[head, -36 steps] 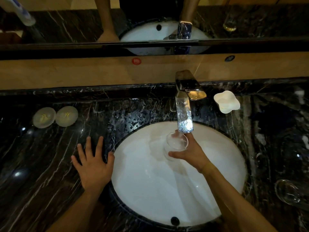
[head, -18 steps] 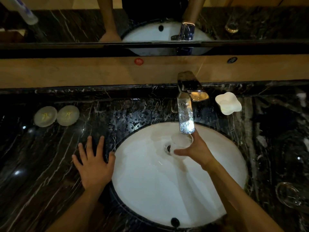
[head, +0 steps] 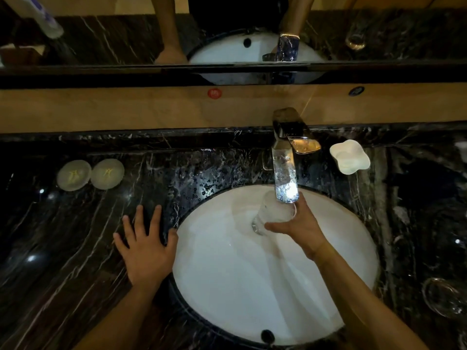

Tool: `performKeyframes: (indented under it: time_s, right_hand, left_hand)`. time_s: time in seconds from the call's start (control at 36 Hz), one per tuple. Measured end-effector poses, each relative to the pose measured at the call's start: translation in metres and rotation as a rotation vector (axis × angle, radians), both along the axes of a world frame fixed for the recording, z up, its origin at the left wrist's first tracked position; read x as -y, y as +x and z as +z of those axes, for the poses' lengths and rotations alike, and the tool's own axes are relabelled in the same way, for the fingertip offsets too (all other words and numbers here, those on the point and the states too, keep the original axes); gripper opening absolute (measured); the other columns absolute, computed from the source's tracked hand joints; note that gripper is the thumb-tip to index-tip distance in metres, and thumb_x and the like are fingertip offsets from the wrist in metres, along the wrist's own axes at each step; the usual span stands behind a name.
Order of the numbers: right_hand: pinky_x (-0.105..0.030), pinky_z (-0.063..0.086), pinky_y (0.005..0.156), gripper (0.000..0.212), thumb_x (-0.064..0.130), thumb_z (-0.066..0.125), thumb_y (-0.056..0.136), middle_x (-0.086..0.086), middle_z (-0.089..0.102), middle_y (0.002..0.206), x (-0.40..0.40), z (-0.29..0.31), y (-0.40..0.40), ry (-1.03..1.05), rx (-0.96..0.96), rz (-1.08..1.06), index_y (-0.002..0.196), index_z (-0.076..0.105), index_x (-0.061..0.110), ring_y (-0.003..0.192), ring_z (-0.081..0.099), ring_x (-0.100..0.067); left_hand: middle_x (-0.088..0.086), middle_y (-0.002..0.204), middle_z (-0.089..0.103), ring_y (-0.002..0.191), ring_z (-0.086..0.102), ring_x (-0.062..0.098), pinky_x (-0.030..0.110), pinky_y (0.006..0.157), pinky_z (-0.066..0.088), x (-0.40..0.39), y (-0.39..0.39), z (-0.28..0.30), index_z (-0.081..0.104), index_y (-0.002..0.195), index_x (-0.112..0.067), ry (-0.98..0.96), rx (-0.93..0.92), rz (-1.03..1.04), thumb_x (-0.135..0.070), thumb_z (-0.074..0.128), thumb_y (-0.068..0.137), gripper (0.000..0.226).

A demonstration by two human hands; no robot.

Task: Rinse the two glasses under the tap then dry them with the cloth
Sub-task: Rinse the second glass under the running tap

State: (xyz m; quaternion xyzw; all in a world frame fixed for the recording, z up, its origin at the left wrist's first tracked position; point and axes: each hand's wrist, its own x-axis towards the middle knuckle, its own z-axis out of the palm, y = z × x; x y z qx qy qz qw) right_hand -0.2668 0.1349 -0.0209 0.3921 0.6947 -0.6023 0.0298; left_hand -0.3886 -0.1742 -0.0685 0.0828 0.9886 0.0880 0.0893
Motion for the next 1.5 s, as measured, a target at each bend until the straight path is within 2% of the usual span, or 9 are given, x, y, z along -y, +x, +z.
performKeyframes:
  time_s: [0.08, 0.17, 0.33, 0.47, 0.58, 0.72, 1.11, 1.22, 1.5]
  right_hand:
    - [-0.013, 0.044, 0.068, 0.084, 0.01, 0.09, 0.063, 0.026, 0.055, 0.102, 0.009, 0.003, -0.004, 0.167, 0.013, -0.011, 0.122, 0.038, 0.04, 0.091, 0.057, -0.001]
    - [-0.027, 0.045, 0.068, 0.081, 0.013, 0.087, 0.066, 0.013, 0.058, 0.099, 0.009, 0.005, -0.007, 0.263, 0.071, 0.054, 0.131, 0.042, 0.031, 0.091, 0.058, -0.018]
    - [-0.006, 0.041, 0.065, 0.088, 0.01, 0.092, 0.062, 0.027, 0.051, 0.106, 0.006, 0.003, 0.0, 0.069, 0.031, 0.019, 0.123, 0.035, 0.038, 0.094, 0.054, 0.001]
    - [-0.028, 0.049, 0.079, 0.088, 0.02, 0.092, 0.061, 0.009, 0.058, 0.111, 0.019, -0.002, -0.001, 0.278, 0.055, 0.039, 0.132, 0.042, 0.03, 0.098, 0.054, -0.014]
    - [-0.015, 0.045, 0.07, 0.087, 0.023, 0.094, 0.061, 0.013, 0.056, 0.111, 0.013, -0.004, 0.003, 0.169, 0.022, -0.008, 0.128, 0.039, 0.037, 0.099, 0.055, -0.012]
    - [-0.027, 0.046, 0.084, 0.097, 0.024, 0.093, 0.061, 0.011, 0.053, 0.116, 0.014, -0.005, 0.002, 0.232, 0.06, 0.02, 0.14, 0.037, 0.029, 0.105, 0.053, -0.015]
    - [-0.029, 0.047, 0.083, 0.097, 0.025, 0.094, 0.059, 0.006, 0.055, 0.121, 0.005, -0.011, 0.008, 0.181, 0.089, -0.004, 0.137, 0.037, 0.029, 0.109, 0.055, -0.019]
    - [-0.028, 0.047, 0.081, 0.096, 0.024, 0.092, 0.062, 0.008, 0.055, 0.118, 0.01, -0.007, 0.005, 0.298, 0.092, 0.049, 0.14, 0.036, 0.027, 0.108, 0.056, -0.019]
    - [-0.024, 0.041, 0.081, 0.097, 0.026, 0.092, 0.064, 0.013, 0.049, 0.115, 0.002, 0.0, 0.002, 0.243, 0.083, 0.118, 0.143, 0.035, 0.025, 0.103, 0.048, -0.011]
  left_hand:
    - [0.005, 0.167, 0.016, 0.154, 0.004, 0.034, 0.063, 0.12, 0.003, -0.001, 0.001, 0.001, 0.024, 0.156, -0.037, -0.001, -0.005, 0.001, -0.063, 0.027, 0.089, 0.072]
    - [0.006, 0.167, 0.016, 0.154, 0.005, 0.034, 0.064, 0.12, 0.003, -0.001, 0.0, 0.0, 0.025, 0.156, -0.036, -0.004, -0.007, 0.0, -0.063, 0.027, 0.088, 0.073]
    - [0.005, 0.167, 0.015, 0.154, 0.004, 0.033, 0.063, 0.12, 0.002, -0.001, 0.0, 0.002, 0.025, 0.156, -0.036, -0.003, -0.006, 0.001, -0.063, 0.026, 0.088, 0.073]
    - [0.005, 0.167, 0.016, 0.154, 0.004, 0.033, 0.063, 0.12, 0.003, -0.001, 0.0, 0.002, 0.025, 0.156, -0.037, 0.011, -0.009, 0.001, -0.063, 0.028, 0.088, 0.073]
    - [0.005, 0.167, 0.015, 0.154, 0.004, 0.033, 0.063, 0.12, 0.003, 0.0, -0.001, 0.002, 0.024, 0.156, -0.037, 0.003, -0.005, 0.0, -0.063, 0.027, 0.089, 0.073]
    - [0.005, 0.167, 0.016, 0.154, 0.004, 0.033, 0.063, 0.12, 0.003, 0.0, 0.001, 0.002, 0.024, 0.156, -0.037, 0.008, -0.008, 0.0, -0.062, 0.028, 0.088, 0.073]
    - [0.004, 0.167, 0.014, 0.154, 0.003, 0.033, 0.063, 0.12, 0.003, 0.001, -0.001, 0.0, 0.022, 0.157, -0.039, 0.0, -0.004, -0.001, -0.063, 0.027, 0.088, 0.073]
    - [0.005, 0.167, 0.015, 0.154, 0.004, 0.033, 0.063, 0.12, 0.003, 0.001, -0.001, -0.001, 0.024, 0.156, -0.037, 0.002, -0.01, -0.003, -0.063, 0.028, 0.088, 0.073]
    - [0.005, 0.167, 0.015, 0.154, 0.004, 0.033, 0.063, 0.12, 0.003, 0.001, -0.001, 0.0, 0.023, 0.157, -0.038, -0.009, -0.009, -0.004, -0.063, 0.027, 0.089, 0.073]
